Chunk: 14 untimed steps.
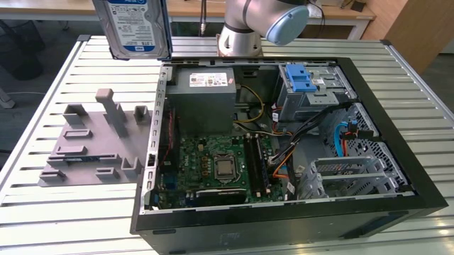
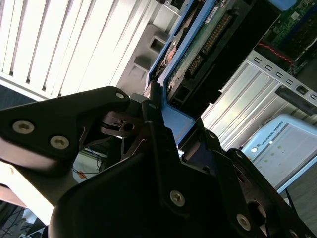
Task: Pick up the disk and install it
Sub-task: 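Pick up the disk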
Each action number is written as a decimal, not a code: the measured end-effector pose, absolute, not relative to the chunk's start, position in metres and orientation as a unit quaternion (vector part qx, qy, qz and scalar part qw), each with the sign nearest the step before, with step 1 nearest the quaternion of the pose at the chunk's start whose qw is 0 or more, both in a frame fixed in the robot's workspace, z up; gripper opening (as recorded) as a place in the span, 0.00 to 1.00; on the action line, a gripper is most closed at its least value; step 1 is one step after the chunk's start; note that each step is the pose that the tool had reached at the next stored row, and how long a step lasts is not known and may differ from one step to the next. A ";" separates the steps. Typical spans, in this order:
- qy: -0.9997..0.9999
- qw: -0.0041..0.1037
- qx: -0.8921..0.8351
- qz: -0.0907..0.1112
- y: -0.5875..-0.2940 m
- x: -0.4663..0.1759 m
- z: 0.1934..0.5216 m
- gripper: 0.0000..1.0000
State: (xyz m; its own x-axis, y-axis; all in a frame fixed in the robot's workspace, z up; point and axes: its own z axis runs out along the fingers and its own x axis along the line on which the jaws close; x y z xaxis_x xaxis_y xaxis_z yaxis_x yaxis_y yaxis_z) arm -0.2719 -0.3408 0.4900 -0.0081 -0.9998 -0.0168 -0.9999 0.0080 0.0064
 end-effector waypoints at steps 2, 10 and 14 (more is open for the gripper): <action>0.710 0.004 -0.704 0.008 -0.341 -0.271 0.490 0.36; 0.710 0.004 -0.704 0.008 -0.341 -0.268 0.490 0.36; 0.710 0.004 -0.704 0.008 -0.341 -0.267 0.490 0.36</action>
State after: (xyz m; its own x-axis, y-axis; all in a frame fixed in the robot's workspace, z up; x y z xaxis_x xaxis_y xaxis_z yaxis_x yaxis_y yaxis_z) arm -0.2665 -0.3408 0.4900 -0.0082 -0.9998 -0.0168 -0.9999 0.0081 0.0064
